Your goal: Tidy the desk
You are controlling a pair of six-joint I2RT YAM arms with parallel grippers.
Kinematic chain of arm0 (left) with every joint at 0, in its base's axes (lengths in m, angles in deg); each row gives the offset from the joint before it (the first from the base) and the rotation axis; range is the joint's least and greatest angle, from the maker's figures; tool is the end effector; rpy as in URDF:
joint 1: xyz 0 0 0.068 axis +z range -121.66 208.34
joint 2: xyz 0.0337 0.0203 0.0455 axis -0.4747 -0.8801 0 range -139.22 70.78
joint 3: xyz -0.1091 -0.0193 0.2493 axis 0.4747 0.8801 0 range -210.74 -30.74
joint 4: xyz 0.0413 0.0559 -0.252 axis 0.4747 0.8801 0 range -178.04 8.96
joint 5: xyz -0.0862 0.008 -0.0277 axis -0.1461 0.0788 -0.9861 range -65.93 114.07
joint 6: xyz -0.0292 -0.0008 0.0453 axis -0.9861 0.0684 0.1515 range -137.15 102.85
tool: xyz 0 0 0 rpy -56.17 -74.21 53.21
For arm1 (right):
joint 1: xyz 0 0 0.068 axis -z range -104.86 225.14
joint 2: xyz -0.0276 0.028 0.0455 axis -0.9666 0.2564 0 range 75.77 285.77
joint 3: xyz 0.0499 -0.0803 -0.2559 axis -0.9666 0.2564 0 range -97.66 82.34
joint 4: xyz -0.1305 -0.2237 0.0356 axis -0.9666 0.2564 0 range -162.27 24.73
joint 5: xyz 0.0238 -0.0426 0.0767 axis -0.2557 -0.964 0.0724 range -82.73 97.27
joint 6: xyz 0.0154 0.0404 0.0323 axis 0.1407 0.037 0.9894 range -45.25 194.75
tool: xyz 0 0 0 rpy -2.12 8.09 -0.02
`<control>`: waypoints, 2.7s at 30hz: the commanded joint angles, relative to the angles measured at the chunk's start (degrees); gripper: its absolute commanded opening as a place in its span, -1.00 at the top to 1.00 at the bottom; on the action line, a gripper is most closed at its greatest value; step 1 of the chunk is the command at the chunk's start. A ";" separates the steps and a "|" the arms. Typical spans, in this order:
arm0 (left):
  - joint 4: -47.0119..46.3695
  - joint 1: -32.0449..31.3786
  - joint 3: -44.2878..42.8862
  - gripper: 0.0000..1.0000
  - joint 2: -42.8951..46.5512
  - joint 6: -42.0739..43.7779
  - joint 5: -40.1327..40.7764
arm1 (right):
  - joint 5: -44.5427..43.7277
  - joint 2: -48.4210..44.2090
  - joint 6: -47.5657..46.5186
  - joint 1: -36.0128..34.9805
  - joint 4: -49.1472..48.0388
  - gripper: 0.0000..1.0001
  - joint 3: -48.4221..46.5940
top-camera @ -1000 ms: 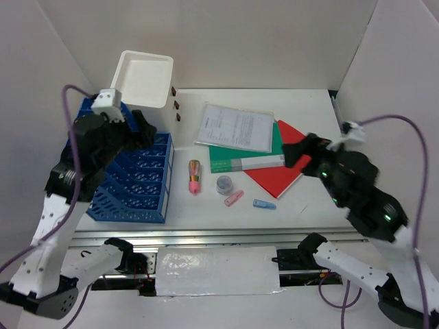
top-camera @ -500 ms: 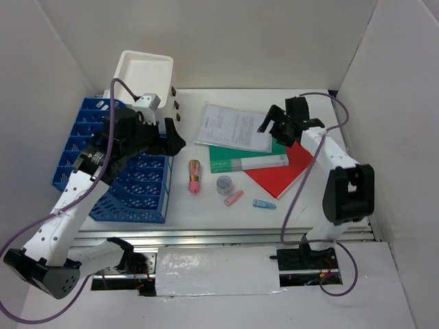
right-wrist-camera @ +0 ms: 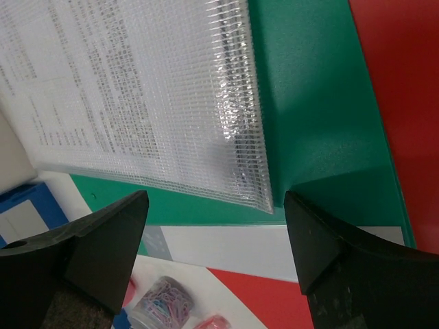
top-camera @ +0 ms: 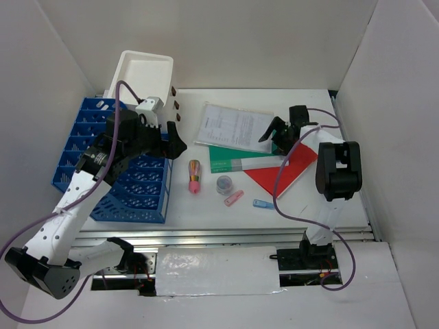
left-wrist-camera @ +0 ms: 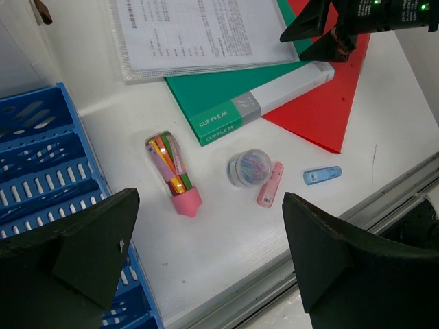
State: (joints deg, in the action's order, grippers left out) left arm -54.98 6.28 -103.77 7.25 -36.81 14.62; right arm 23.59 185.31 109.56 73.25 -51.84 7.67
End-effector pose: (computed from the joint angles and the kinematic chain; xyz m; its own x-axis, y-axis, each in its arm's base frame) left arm 0.2148 -0.0934 0.4059 -0.5204 -0.1473 -0.8412 0.3556 0.8582 -0.3702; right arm 0.4045 0.0233 0.1826 -0.7840 0.5222 -0.3356 0.3117 0.7987 0.5147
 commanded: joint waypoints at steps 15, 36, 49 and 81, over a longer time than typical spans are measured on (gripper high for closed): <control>-2.30 -0.35 0.17 -0.99 1.92 1.55 -0.83 | 10.49 5.60 4.04 5.05 -5.04 0.12 -2.14; -2.12 -0.35 0.26 -0.99 2.00 1.20 -0.39 | 15.15 7.89 0.70 6.20 -3.63 1.00 -4.78; -1.24 -0.35 -1.05 -0.99 -1.76 -5.89 6.11 | 23.85 -6.78 10.54 6.37 -22.71 1.00 10.86; -20.84 -10.10 -6.94 -0.99 -41.58 -61.89 1.28 | 18.13 -34.31 17.67 3.65 -21.92 1.00 19.92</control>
State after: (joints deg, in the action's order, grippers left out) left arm -72.79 -3.84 -108.06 -32.15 -92.37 16.33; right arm 39.85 153.03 128.13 77.62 -72.21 28.45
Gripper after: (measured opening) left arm 0.994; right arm 0.007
